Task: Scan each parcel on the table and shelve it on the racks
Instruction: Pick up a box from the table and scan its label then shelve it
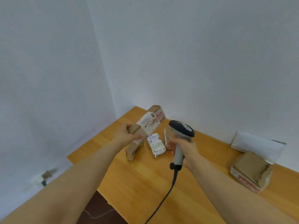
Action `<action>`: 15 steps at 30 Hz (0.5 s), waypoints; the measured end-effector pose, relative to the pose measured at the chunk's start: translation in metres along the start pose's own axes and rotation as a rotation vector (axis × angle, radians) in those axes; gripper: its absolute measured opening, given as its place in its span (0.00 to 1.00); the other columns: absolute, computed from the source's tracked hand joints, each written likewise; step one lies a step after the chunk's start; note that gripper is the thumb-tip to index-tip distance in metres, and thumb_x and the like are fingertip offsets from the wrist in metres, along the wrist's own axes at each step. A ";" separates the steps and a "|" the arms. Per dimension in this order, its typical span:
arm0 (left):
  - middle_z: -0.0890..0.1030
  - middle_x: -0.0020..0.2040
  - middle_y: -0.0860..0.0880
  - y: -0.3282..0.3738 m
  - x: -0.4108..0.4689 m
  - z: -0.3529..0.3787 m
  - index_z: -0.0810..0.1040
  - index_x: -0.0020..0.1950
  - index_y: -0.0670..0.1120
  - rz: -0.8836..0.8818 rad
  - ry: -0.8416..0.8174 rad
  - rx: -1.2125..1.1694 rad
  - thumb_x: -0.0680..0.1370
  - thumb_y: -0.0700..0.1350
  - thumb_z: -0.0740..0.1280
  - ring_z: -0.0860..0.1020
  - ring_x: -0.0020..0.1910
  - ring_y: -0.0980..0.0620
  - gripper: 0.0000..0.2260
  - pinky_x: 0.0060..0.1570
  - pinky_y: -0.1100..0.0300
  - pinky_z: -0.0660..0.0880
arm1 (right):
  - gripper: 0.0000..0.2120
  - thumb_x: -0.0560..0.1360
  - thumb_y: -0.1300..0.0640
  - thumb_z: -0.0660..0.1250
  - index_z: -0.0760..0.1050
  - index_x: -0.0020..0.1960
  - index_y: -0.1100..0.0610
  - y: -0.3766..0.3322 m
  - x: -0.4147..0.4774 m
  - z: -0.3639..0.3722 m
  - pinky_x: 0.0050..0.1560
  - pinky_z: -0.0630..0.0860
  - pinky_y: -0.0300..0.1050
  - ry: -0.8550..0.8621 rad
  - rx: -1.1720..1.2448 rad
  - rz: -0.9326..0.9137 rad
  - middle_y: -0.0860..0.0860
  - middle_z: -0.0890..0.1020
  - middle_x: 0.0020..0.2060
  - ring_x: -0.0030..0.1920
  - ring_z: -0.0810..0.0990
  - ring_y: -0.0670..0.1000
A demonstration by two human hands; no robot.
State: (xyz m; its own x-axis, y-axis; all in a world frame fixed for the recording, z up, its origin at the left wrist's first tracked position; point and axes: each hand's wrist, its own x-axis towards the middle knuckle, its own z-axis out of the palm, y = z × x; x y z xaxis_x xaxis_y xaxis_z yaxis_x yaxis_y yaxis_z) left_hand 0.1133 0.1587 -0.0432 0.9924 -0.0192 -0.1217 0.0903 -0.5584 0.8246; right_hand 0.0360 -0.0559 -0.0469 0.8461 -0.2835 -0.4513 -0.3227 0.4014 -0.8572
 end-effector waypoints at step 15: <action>0.82 0.56 0.44 -0.112 -0.258 -0.092 0.75 0.59 0.42 -0.397 0.465 -0.675 0.67 0.42 0.79 0.82 0.53 0.49 0.24 0.54 0.55 0.80 | 0.10 0.70 0.70 0.73 0.80 0.43 0.56 0.129 -0.134 0.123 0.42 0.76 0.47 -0.717 -0.197 0.130 0.57 0.84 0.47 0.48 0.81 0.57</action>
State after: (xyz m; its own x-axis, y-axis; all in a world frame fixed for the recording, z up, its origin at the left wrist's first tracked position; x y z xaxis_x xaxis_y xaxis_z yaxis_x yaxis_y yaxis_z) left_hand -0.1451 0.3031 -0.0534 0.7986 0.4888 -0.3512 0.3172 0.1541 0.9357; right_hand -0.0673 0.1406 -0.0660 0.8431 0.4185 -0.3377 -0.4520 0.2111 -0.8667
